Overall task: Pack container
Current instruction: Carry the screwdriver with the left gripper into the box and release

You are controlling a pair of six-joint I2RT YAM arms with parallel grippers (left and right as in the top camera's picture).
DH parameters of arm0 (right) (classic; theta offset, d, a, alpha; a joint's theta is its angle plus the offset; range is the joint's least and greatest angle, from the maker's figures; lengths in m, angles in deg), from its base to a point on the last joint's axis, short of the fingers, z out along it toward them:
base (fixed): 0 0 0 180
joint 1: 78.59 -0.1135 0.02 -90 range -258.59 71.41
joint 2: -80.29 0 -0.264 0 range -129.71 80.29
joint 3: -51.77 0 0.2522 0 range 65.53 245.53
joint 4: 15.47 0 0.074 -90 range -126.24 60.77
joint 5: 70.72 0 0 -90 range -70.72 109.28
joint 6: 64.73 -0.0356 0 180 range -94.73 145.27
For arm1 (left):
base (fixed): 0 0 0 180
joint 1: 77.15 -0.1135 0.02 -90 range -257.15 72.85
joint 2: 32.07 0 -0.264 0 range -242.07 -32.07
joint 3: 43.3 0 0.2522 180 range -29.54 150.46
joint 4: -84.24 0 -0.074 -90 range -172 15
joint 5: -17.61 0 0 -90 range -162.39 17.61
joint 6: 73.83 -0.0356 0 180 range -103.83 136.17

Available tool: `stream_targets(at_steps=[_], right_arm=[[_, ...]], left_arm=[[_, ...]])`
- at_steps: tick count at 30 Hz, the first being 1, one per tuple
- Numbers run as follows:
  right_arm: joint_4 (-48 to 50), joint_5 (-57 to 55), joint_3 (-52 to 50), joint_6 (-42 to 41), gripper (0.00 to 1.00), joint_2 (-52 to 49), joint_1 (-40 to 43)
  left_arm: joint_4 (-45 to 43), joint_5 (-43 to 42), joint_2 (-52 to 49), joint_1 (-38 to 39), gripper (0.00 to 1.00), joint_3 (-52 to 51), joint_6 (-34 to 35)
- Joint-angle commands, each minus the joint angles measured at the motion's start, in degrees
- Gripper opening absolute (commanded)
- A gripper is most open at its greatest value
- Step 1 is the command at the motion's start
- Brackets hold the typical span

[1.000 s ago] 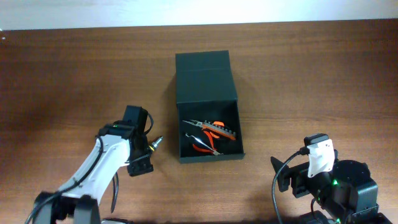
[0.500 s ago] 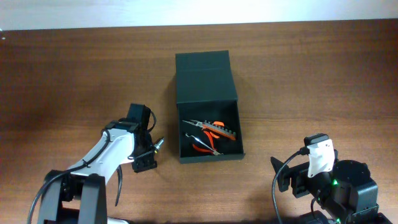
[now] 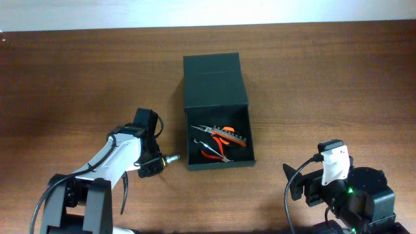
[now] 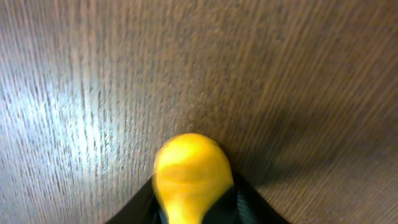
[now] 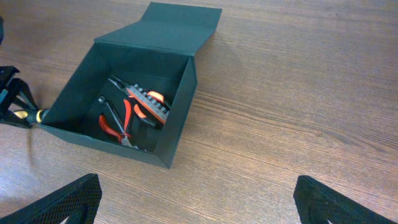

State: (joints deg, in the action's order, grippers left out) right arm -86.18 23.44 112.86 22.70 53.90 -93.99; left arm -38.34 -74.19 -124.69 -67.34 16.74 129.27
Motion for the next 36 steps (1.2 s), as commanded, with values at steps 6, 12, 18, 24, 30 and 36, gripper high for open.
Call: stream_targets(at_steps=[6,12,18,24,30,36], right_arm=[[0.20,0.31,-0.15,-0.07,0.99,0.48,0.44],[0.20,0.33,-0.15,-0.07,0.99,0.48,0.44],[0.20,0.33,-0.15,-0.07,0.99,0.48,0.44],[0.20,0.33,-0.15,-0.07,0.99,0.48,0.44],[0.20,0.33,-0.15,-0.07,0.99,0.48,0.44],[0.20,0.33,-0.15,-0.07,0.99,0.48,0.44]], left_arm=[[-0.74,-1.07,-0.35,-0.24,0.17,-0.52,-0.87],[-1.27,0.22,8.17,-0.24,0.14,-0.02,-0.85],[-1.22,3.10,21.33,-0.22,0.14,0.68,-1.29],[-1.20,3.06,25.59,1.57,0.13,7.37,-13.09],[-1.16,3.08,17.46,11.26,0.13,18.60,-19.82],[-1.25,1.73,4.07,18.91,0.13,25.05,-19.78]])
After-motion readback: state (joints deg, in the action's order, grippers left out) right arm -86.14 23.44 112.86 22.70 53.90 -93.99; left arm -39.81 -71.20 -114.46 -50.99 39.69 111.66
